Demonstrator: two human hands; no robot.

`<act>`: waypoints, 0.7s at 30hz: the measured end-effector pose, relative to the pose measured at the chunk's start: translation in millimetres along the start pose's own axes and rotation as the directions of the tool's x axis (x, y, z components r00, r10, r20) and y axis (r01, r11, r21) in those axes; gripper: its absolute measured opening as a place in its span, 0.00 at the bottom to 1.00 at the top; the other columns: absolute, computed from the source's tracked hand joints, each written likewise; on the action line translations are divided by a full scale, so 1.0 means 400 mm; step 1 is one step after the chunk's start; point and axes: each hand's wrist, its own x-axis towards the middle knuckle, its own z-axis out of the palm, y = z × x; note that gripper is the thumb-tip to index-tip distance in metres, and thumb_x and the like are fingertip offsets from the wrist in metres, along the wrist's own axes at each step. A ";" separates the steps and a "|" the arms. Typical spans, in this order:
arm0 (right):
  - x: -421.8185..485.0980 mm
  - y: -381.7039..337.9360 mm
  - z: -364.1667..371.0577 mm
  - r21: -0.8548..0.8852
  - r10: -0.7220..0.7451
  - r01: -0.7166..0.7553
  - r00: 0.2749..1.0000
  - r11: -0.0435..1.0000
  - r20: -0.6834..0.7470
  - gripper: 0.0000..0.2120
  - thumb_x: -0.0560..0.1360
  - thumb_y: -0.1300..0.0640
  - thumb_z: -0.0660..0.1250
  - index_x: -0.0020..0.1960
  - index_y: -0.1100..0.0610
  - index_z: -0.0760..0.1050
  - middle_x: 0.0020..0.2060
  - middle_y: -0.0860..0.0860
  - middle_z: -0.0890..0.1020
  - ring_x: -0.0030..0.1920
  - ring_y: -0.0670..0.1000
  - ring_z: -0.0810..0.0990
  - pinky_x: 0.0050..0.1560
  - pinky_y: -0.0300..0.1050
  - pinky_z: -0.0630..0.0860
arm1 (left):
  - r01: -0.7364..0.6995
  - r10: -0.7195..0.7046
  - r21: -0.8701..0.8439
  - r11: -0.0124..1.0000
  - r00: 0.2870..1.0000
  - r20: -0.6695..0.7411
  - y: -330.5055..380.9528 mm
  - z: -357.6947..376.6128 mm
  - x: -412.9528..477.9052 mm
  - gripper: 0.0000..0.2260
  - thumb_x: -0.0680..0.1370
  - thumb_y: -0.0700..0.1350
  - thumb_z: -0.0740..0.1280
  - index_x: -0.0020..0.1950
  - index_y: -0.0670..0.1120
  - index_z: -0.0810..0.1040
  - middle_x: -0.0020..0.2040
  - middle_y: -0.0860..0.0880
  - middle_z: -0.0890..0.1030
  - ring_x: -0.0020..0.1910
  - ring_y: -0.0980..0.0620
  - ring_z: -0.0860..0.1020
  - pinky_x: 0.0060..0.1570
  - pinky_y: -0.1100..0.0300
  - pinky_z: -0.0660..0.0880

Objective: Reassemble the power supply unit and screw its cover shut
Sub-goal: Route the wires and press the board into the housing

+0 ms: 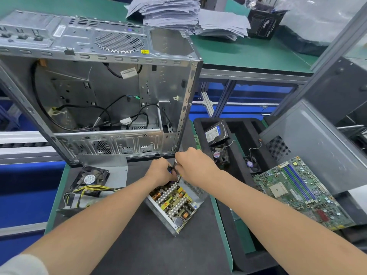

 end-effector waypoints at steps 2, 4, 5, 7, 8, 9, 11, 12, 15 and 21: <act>-0.003 -0.002 0.005 0.026 0.020 -0.020 1.000 0.999 -0.004 0.07 0.84 0.55 0.63 0.51 0.59 0.71 0.38 0.52 0.64 0.42 0.60 0.69 0.42 0.50 0.66 | 0.006 -0.006 -0.004 1.000 1.000 0.002 0.001 -0.001 -0.001 0.10 0.74 0.40 0.72 0.34 0.38 0.78 0.35 0.41 0.79 0.34 0.47 0.70 0.35 0.56 0.69; -0.005 0.001 0.007 0.044 0.042 -0.042 0.999 0.998 0.003 0.08 0.84 0.55 0.62 0.49 0.56 0.66 0.36 0.52 0.62 0.42 0.59 0.69 0.42 0.49 0.66 | -0.001 0.001 0.003 1.000 1.000 -0.007 0.004 -0.001 -0.003 0.13 0.74 0.40 0.71 0.31 0.42 0.72 0.32 0.44 0.74 0.32 0.48 0.67 0.34 0.57 0.66; -0.005 0.004 0.007 0.048 0.054 -0.054 0.999 0.997 0.007 0.09 0.84 0.55 0.62 0.48 0.56 0.65 0.37 0.52 0.63 0.43 0.59 0.69 0.42 0.49 0.66 | -0.005 0.005 0.005 1.000 1.000 -0.012 0.005 -0.001 -0.004 0.14 0.74 0.40 0.71 0.31 0.42 0.71 0.32 0.45 0.73 0.32 0.49 0.66 0.33 0.58 0.66; -0.006 0.007 0.007 0.067 0.080 -0.081 0.997 0.994 0.014 0.09 0.84 0.54 0.62 0.48 0.56 0.66 0.40 0.53 0.66 0.44 0.60 0.71 0.42 0.50 0.67 | -0.004 0.004 0.005 1.000 1.000 -0.014 0.007 -0.001 -0.006 0.13 0.74 0.41 0.71 0.32 0.42 0.73 0.32 0.45 0.73 0.32 0.49 0.67 0.33 0.58 0.66; -0.006 0.009 0.009 0.080 0.090 -0.090 0.996 0.993 0.014 0.08 0.84 0.54 0.62 0.48 0.57 0.68 0.41 0.54 0.67 0.45 0.61 0.73 0.42 0.50 0.67 | -0.004 0.004 0.008 1.000 1.000 -0.013 0.007 -0.001 -0.007 0.11 0.74 0.41 0.72 0.33 0.41 0.75 0.32 0.45 0.74 0.33 0.49 0.68 0.33 0.58 0.66; -0.007 0.010 0.010 0.093 0.093 -0.094 0.996 0.991 0.009 0.08 0.84 0.54 0.62 0.50 0.58 0.70 0.42 0.54 0.68 0.47 0.62 0.75 0.42 0.50 0.68 | -0.007 0.008 0.015 1.000 1.000 -0.011 0.007 -0.001 -0.007 0.10 0.74 0.41 0.73 0.35 0.41 0.77 0.33 0.45 0.75 0.33 0.48 0.68 0.33 0.58 0.66; -0.012 0.014 0.010 0.117 0.093 -0.092 0.996 0.989 0.000 0.10 0.83 0.52 0.63 0.55 0.60 0.75 0.45 0.55 0.73 0.48 0.63 0.78 0.42 0.50 0.71 | -0.015 0.015 0.024 1.000 1.000 -0.006 0.008 -0.003 -0.007 0.08 0.74 0.43 0.75 0.39 0.39 0.82 0.34 0.46 0.77 0.34 0.49 0.69 0.31 0.58 0.66; -0.017 0.018 0.009 0.131 0.093 -0.092 0.996 0.987 -0.001 0.11 0.83 0.52 0.64 0.56 0.59 0.76 0.47 0.56 0.76 0.47 0.62 0.78 0.42 0.51 0.74 | -0.011 0.010 0.020 1.000 1.000 0.005 0.010 -0.006 -0.006 0.08 0.74 0.43 0.75 0.40 0.40 0.82 0.35 0.46 0.78 0.34 0.50 0.70 0.30 0.59 0.66; -0.033 0.033 0.007 0.194 0.107 -0.101 0.994 0.976 -0.021 0.10 0.81 0.50 0.66 0.56 0.56 0.78 0.50 0.56 0.79 0.49 0.60 0.80 0.46 0.51 0.78 | 0.029 -0.030 0.010 1.000 0.995 0.090 0.021 -0.026 -0.009 0.11 0.74 0.47 0.75 0.38 0.44 0.79 0.34 0.49 0.76 0.32 0.51 0.71 0.29 0.60 0.66; -0.060 0.058 -0.015 0.284 0.166 -0.109 0.968 0.953 -0.186 0.06 0.81 0.48 0.66 0.49 0.50 0.78 0.36 0.47 0.78 0.41 0.55 0.79 0.38 0.45 0.70 | 0.119 -0.063 -0.256 0.959 0.974 0.218 0.016 -0.068 -0.017 0.07 0.76 0.38 0.76 0.52 0.40 0.81 0.48 0.45 0.83 0.48 0.44 0.83 0.51 0.52 0.83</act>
